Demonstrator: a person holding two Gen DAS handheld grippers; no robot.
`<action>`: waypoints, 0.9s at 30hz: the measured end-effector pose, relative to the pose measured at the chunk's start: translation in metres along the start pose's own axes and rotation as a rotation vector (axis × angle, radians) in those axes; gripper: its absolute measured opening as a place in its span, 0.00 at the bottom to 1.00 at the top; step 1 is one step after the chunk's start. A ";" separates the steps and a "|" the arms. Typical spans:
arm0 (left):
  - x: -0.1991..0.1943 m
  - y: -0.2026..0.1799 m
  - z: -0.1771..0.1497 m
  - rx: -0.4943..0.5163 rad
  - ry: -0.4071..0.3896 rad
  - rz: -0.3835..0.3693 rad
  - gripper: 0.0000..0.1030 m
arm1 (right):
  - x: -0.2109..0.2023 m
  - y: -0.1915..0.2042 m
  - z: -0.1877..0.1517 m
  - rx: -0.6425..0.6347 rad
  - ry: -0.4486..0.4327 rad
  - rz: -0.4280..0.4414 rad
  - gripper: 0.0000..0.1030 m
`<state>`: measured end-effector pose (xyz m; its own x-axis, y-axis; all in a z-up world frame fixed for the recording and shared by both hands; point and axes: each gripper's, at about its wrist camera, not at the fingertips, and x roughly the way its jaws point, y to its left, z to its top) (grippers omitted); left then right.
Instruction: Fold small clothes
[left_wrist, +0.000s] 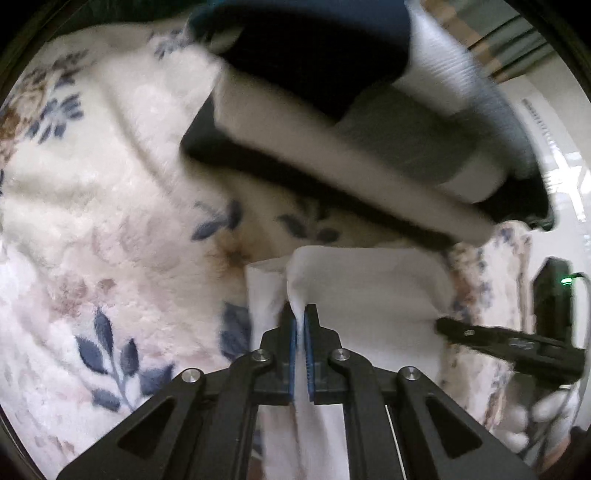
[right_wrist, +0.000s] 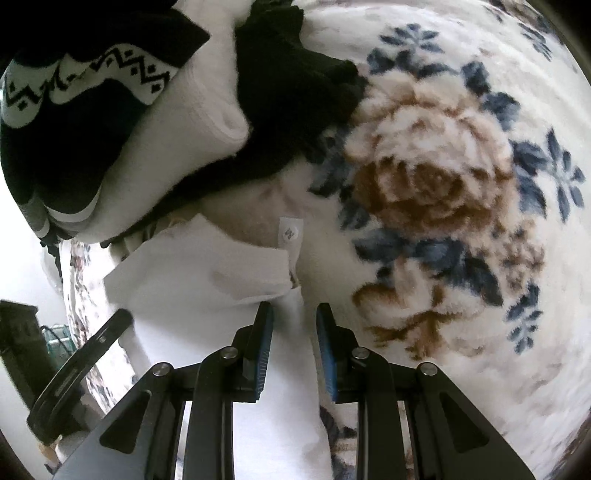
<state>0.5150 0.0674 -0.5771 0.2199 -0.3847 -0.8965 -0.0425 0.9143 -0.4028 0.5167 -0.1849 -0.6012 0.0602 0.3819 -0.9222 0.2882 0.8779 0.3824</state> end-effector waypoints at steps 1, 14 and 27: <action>0.003 0.005 0.001 -0.014 0.025 -0.016 0.03 | 0.001 0.001 0.000 -0.005 0.003 -0.002 0.25; 0.015 0.032 0.020 -0.110 0.089 -0.187 0.50 | 0.020 -0.008 0.019 -0.043 0.053 0.115 0.60; -0.052 0.008 0.005 0.044 -0.066 -0.181 0.10 | 0.003 0.014 0.018 -0.079 -0.047 0.236 0.08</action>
<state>0.5082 0.0958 -0.5325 0.2834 -0.5356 -0.7955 0.0455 0.8361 -0.5467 0.5377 -0.1765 -0.5993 0.1623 0.5669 -0.8076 0.1853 0.7864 0.5893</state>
